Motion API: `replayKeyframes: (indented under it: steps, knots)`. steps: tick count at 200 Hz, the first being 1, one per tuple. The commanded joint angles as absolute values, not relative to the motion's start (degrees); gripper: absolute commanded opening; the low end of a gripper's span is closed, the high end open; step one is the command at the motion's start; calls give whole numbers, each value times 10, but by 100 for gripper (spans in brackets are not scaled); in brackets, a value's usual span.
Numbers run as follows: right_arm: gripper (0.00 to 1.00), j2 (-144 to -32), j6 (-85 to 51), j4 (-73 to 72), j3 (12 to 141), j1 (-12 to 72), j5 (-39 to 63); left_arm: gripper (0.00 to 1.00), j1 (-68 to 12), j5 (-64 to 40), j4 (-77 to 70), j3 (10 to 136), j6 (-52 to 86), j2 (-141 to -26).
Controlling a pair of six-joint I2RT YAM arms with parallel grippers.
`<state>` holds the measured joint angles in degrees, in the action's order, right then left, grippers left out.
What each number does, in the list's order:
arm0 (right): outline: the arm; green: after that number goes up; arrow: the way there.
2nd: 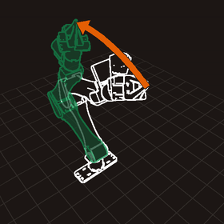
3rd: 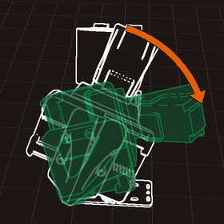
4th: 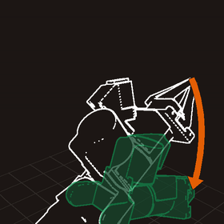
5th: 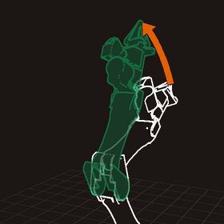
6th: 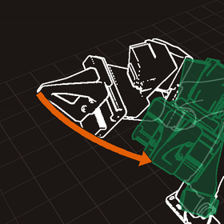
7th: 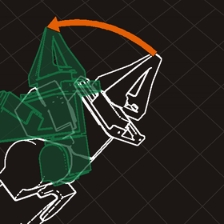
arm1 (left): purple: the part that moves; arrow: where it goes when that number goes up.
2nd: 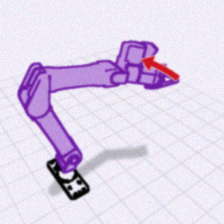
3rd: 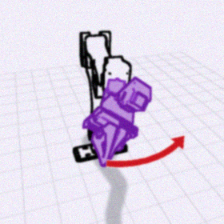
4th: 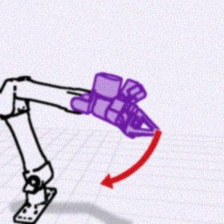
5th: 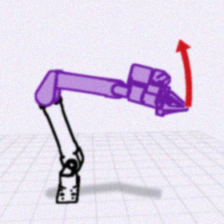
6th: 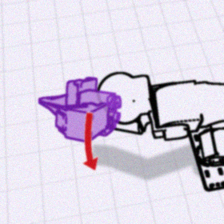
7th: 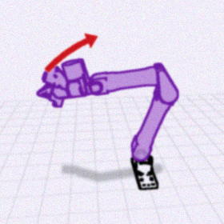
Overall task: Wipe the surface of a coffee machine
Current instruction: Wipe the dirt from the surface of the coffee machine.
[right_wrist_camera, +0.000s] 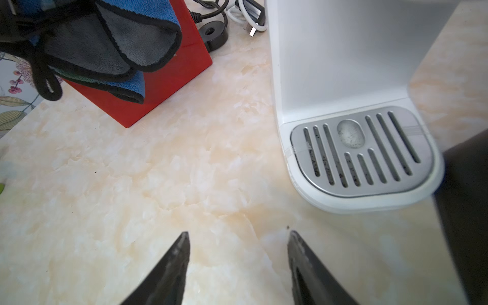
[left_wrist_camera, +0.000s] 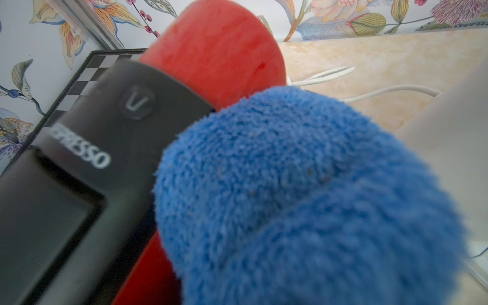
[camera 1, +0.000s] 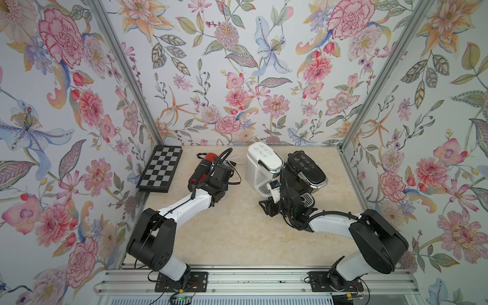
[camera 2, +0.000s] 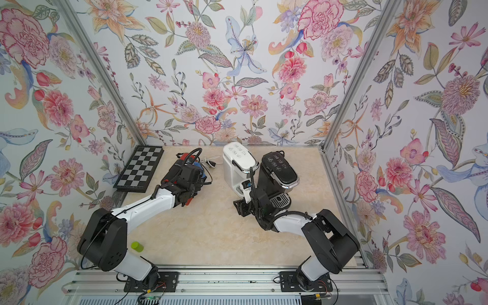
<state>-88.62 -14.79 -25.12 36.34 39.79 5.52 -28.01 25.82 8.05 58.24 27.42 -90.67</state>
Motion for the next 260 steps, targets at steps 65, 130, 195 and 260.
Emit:
replayKeyframes:
  steps: [65, 130, 195, 260]
  knots:
    - [60, -886, -148, -254, 374, 402, 53, 0, -259, 306, 104, 608, 269, -977]
    - [60, -882, -149, -253, 374, 401, 53, 1, -247, 360, 144, 715, 211, -954]
    - [60, -881, -149, -253, 374, 400, 53, 2, -206, 282, 112, 707, 219, -916]
    - [60, -882, -149, -252, 374, 400, 53, 4, -205, 204, 77, 688, 230, -875]
